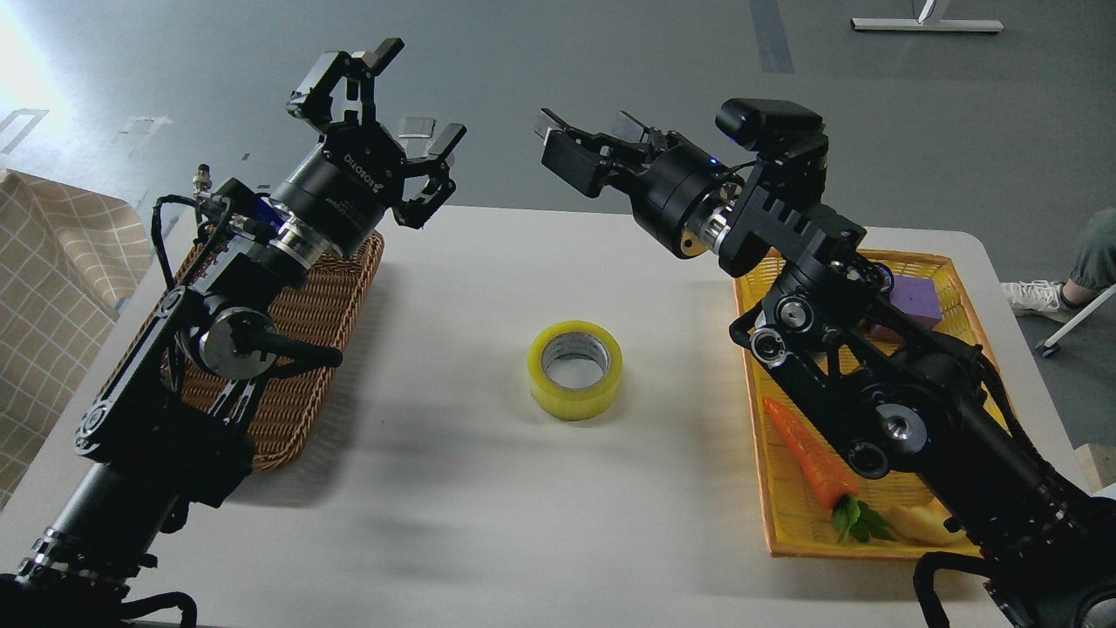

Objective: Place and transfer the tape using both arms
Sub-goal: 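Release the tape roll and raise the right arm away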

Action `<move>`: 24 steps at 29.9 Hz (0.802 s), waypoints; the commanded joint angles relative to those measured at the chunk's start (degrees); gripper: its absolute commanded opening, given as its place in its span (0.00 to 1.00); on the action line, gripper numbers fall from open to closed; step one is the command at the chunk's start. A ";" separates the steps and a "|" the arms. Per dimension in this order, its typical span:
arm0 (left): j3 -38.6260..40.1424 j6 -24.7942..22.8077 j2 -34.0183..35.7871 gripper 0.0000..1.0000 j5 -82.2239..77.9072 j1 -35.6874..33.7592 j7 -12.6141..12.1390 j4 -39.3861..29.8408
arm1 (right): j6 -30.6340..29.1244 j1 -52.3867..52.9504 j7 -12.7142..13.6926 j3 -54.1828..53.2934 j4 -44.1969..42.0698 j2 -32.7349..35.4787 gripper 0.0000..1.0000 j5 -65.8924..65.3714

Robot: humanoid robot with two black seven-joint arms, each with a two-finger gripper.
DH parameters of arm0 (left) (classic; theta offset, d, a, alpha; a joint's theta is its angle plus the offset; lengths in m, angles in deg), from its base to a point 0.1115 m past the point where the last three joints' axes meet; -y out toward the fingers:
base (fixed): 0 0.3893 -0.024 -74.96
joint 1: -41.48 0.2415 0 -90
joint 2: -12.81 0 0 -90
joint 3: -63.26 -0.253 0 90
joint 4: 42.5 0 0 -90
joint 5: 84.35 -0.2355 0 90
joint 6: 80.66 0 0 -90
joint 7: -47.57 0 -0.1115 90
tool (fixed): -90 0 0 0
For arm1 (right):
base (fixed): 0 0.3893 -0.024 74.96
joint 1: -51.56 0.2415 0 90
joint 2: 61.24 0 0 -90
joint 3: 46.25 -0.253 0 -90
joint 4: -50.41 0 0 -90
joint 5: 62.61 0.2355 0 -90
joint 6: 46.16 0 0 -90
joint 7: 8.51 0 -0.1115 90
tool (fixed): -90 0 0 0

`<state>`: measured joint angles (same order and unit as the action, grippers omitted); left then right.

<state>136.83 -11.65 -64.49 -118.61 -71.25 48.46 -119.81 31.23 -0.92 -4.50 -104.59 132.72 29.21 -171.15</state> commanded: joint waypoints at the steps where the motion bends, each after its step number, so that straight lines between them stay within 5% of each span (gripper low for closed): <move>1: -0.35 -0.37 -0.14 0.98 -0.02 0.31 0.61 -0.04 | -0.74 -3.41 -5.14 -3.00 4.16 2.88 1.00 10.17; 3: -0.35 -0.46 -0.14 0.98 -0.02 0.23 0.70 -0.04 | -0.74 -3.85 -7.43 -4.67 5.13 5.78 1.00 17.80; 11: -0.44 -0.02 -0.14 0.98 -0.11 -0.04 0.70 -0.04 | -6.52 -8.24 -7.88 -13.63 5.05 8.60 1.00 41.71; 17: -0.53 1.13 -1.89 0.98 -0.28 1.71 2.71 -0.04 | -15.38 -11.85 -9.54 -18.47 4.52 8.60 1.00 46.14; 24: -0.53 0.95 -1.98 0.98 -1.08 1.98 3.69 0.14 | -15.38 -13.25 -11.75 -22.87 3.12 8.51 1.00 56.31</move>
<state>136.24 -10.82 -66.53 -119.34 -69.33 52.08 -119.82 15.89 -13.73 -16.08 -125.93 136.91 37.80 -121.33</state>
